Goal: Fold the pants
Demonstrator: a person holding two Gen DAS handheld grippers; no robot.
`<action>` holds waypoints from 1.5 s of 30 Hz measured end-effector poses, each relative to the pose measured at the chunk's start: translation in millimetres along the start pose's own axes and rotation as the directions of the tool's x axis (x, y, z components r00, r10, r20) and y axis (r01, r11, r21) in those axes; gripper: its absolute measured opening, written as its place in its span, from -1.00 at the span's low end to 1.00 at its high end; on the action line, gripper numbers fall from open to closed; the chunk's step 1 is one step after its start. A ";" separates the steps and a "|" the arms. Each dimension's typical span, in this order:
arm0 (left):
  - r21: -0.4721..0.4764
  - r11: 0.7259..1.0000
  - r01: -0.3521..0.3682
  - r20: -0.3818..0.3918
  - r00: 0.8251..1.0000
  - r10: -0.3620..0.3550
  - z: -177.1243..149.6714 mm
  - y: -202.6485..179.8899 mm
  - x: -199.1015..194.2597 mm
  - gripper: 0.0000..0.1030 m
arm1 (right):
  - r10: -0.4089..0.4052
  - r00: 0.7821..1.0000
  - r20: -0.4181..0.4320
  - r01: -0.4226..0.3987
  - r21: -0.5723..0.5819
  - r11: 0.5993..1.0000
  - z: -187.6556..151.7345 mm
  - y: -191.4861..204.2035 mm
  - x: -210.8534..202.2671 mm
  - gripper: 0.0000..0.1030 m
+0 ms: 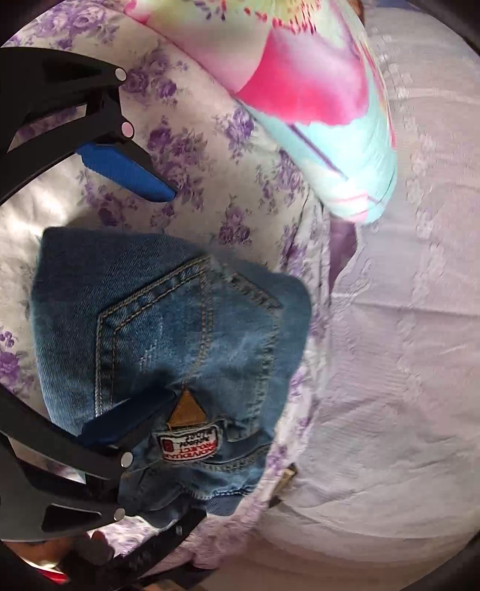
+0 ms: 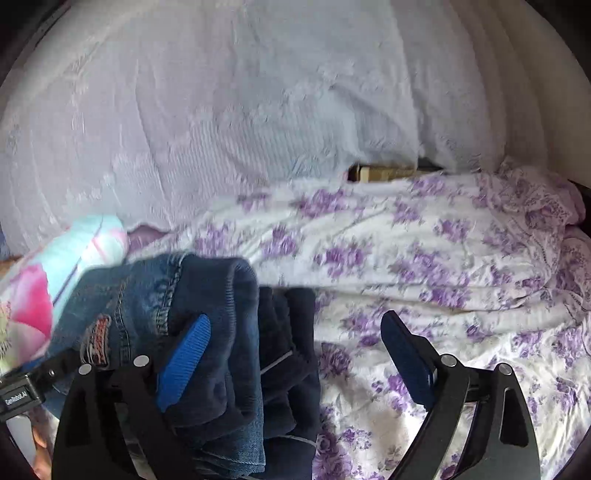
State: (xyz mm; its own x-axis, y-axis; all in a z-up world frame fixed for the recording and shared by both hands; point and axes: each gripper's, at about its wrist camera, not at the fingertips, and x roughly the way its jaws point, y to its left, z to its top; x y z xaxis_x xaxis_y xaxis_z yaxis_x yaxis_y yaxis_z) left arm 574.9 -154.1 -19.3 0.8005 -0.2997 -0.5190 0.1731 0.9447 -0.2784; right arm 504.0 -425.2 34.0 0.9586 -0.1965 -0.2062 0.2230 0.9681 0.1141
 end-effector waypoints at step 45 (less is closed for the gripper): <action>0.200 0.948 -0.247 0.134 0.966 0.223 -102.5 -30.0 -136.4 0.90 | 0.120 0.992 -0.046 -0.125 -0.137 0.983 -63.0 53.3 -147.2 0.93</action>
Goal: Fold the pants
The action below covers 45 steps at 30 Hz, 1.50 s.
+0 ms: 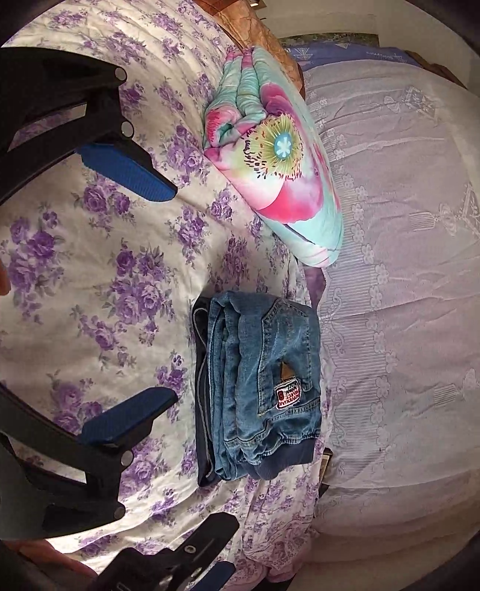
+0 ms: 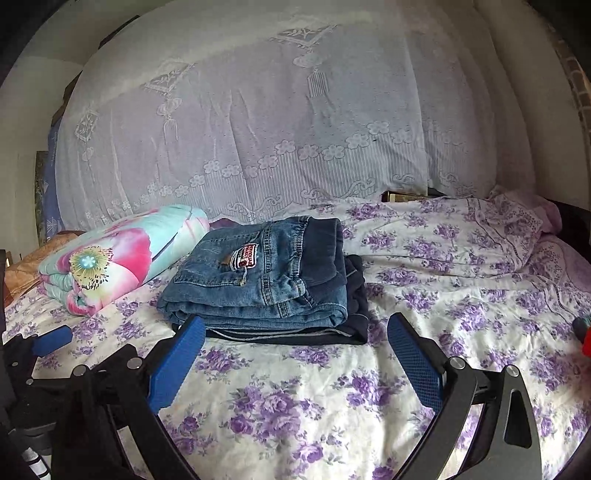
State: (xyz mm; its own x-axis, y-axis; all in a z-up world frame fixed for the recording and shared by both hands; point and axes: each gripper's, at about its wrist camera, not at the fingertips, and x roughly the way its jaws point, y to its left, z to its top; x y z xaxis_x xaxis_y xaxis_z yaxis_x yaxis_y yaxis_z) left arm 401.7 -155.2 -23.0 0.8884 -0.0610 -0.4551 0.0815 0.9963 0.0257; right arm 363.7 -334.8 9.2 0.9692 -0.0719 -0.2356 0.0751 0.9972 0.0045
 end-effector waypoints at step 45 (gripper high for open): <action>0.070 0.997 0.033 0.066 0.997 -0.038 1.3 -16.6 -9.4 0.90 | -0.004 1.000 -0.012 0.004 -0.026 1.000 1.5 9.7 6.1 0.93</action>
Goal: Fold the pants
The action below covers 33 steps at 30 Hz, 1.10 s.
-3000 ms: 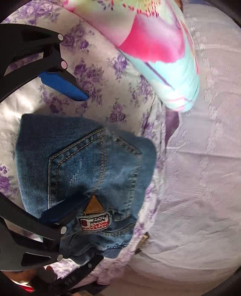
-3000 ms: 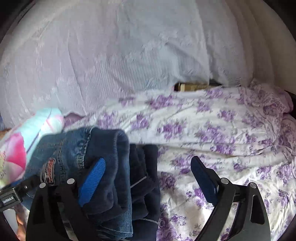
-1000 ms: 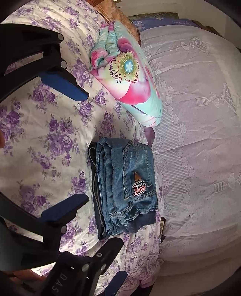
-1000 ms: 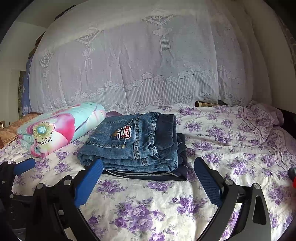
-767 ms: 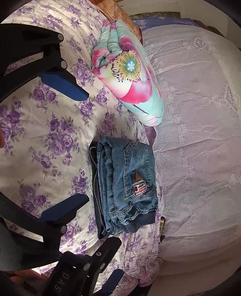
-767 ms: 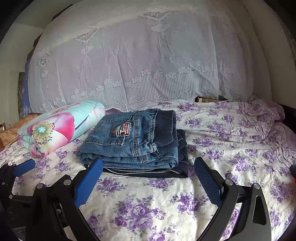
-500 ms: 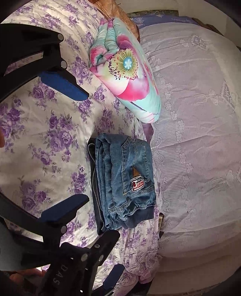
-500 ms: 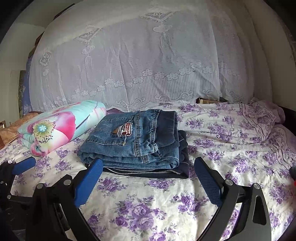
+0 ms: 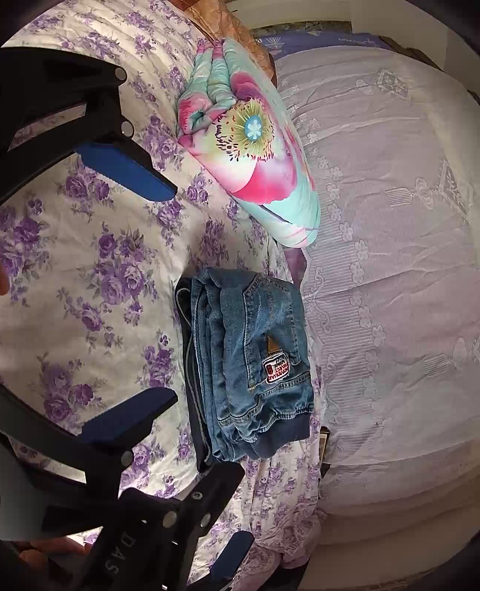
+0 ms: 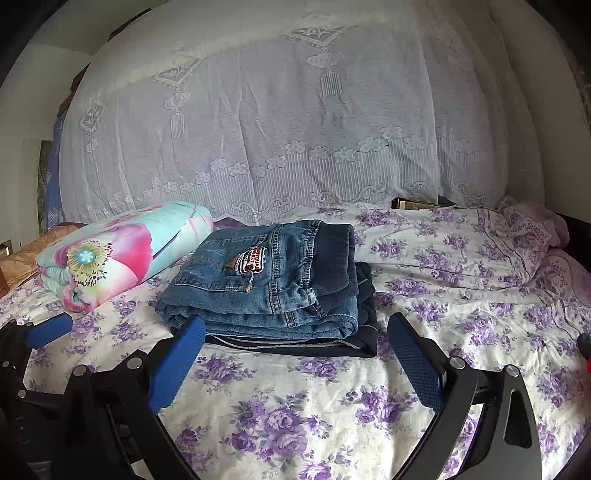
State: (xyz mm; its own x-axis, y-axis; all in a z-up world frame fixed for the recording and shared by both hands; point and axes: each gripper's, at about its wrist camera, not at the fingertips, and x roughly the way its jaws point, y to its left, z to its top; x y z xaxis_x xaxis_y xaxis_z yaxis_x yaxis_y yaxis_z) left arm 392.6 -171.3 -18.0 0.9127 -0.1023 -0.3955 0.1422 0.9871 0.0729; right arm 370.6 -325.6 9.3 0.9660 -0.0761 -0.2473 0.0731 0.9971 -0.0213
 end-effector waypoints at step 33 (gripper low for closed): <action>0.018 1.000 0.001 -0.003 1.000 -0.001 -1.0 -3.8 0.1 0.90 | -0.001 1.000 -0.002 0.001 0.002 1.000 0.2 0.0 1.3 0.93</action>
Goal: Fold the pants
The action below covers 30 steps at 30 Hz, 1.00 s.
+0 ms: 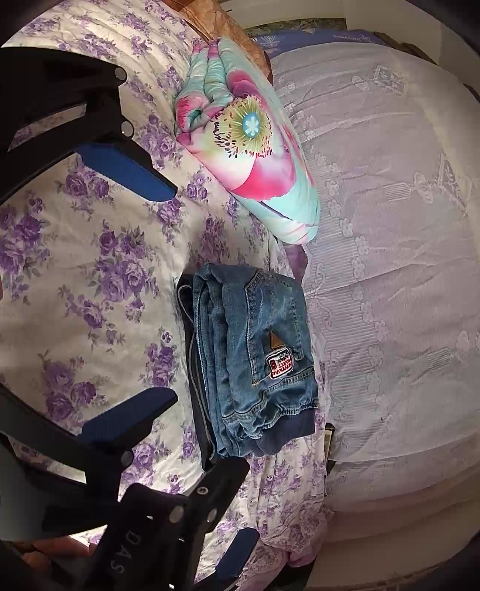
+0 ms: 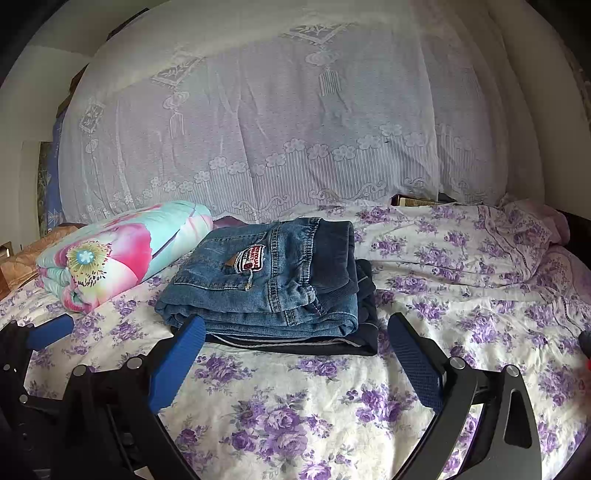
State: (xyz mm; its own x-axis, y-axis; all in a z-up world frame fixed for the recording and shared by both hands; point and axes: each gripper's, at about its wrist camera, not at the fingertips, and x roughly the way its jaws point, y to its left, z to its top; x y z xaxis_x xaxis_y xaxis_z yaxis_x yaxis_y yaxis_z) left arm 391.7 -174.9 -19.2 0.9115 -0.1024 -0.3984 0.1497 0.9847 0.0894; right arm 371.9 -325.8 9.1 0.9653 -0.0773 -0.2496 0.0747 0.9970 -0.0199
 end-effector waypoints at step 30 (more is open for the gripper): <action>-0.247 0.968 0.046 -0.125 0.989 -0.079 42.5 54.4 126.2 0.92 | -0.072 0.997 -0.035 0.080 0.328 0.941 26.9 -62.6 87.4 0.93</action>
State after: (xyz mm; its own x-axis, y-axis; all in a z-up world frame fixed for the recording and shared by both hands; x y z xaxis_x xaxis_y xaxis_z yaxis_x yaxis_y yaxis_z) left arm 531.2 -140.3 -25.8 0.8417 -0.1615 -0.5152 0.0922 0.9832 -0.1576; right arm 458.3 -394.9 14.6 0.9479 -0.1488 -0.2817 0.2294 0.9325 0.2791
